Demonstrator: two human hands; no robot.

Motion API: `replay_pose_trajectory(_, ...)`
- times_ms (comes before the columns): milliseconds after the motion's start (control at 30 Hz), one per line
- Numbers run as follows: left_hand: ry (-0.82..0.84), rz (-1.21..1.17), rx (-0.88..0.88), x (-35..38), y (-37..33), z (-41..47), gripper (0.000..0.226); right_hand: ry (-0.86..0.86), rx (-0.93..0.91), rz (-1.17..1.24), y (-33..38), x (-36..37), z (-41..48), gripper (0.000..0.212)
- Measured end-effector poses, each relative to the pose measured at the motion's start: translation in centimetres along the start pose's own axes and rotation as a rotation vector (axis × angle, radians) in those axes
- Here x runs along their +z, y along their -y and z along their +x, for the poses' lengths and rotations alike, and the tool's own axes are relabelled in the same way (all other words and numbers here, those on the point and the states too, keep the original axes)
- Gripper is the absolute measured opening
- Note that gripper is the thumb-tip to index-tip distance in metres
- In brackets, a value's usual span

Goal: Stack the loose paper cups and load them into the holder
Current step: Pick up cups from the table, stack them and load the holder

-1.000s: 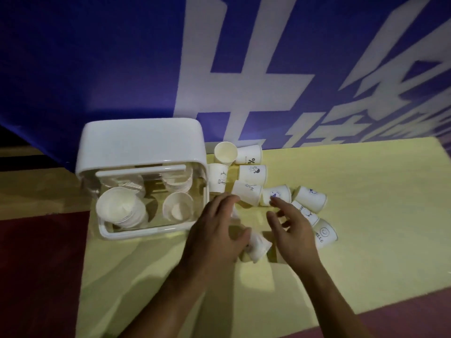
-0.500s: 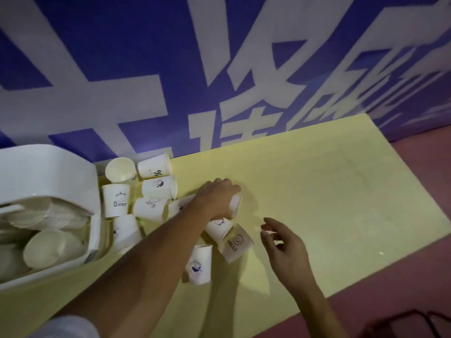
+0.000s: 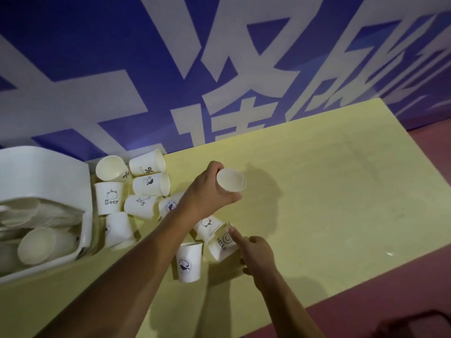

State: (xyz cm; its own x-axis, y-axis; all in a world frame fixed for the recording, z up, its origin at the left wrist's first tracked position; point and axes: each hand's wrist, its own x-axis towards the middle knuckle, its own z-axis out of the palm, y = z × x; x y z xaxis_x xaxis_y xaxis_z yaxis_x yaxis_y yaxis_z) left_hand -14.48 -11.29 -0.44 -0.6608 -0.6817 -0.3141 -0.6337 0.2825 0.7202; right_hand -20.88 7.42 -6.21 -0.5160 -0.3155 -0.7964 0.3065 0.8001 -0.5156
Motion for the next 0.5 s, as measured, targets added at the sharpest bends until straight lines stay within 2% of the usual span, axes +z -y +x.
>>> replay_pose_trajectory(67, -0.068, -0.147, -0.045, -0.4, 0.8, -1.7, 0.068, -0.032, -0.019, 0.007, 0.4, 0.9, 0.3, 0.066)
replay_pose_trajectory(167, -0.159, -0.261, -0.075, -0.9, 3.0, -4.6, 0.054, -0.082, -0.02, 0.037, 0.5, 2.1, 0.2, 0.063)
replay_pose_trajectory(267, -0.205, -0.391, -0.086, -2.2, 4.5, -7.6, 0.057, -0.14, -0.07, 0.002, 1.1, 2.5, -0.8, 0.056)
replay_pose_trajectory(333, -0.214, -0.435, -0.057, -3.7, 5.7, -9.8, 0.05, -0.213, -0.199, -0.04, 2.2, 2.5, -2.8, 0.047)
replay_pose_trajectory(400, -0.209, -0.42, -0.025, -5.3, 7.0, -12.0, 0.049, -0.279, -0.411, -0.081, 3.3, 2.2, -5.5, 0.028)
replay_pose_trajectory(500, -0.248, -0.387, 0.019, -8.7, 9.8, -16.1, 0.056, -0.233, -0.734, -0.186, 4.7, 3.7, -9.4, 0.031)
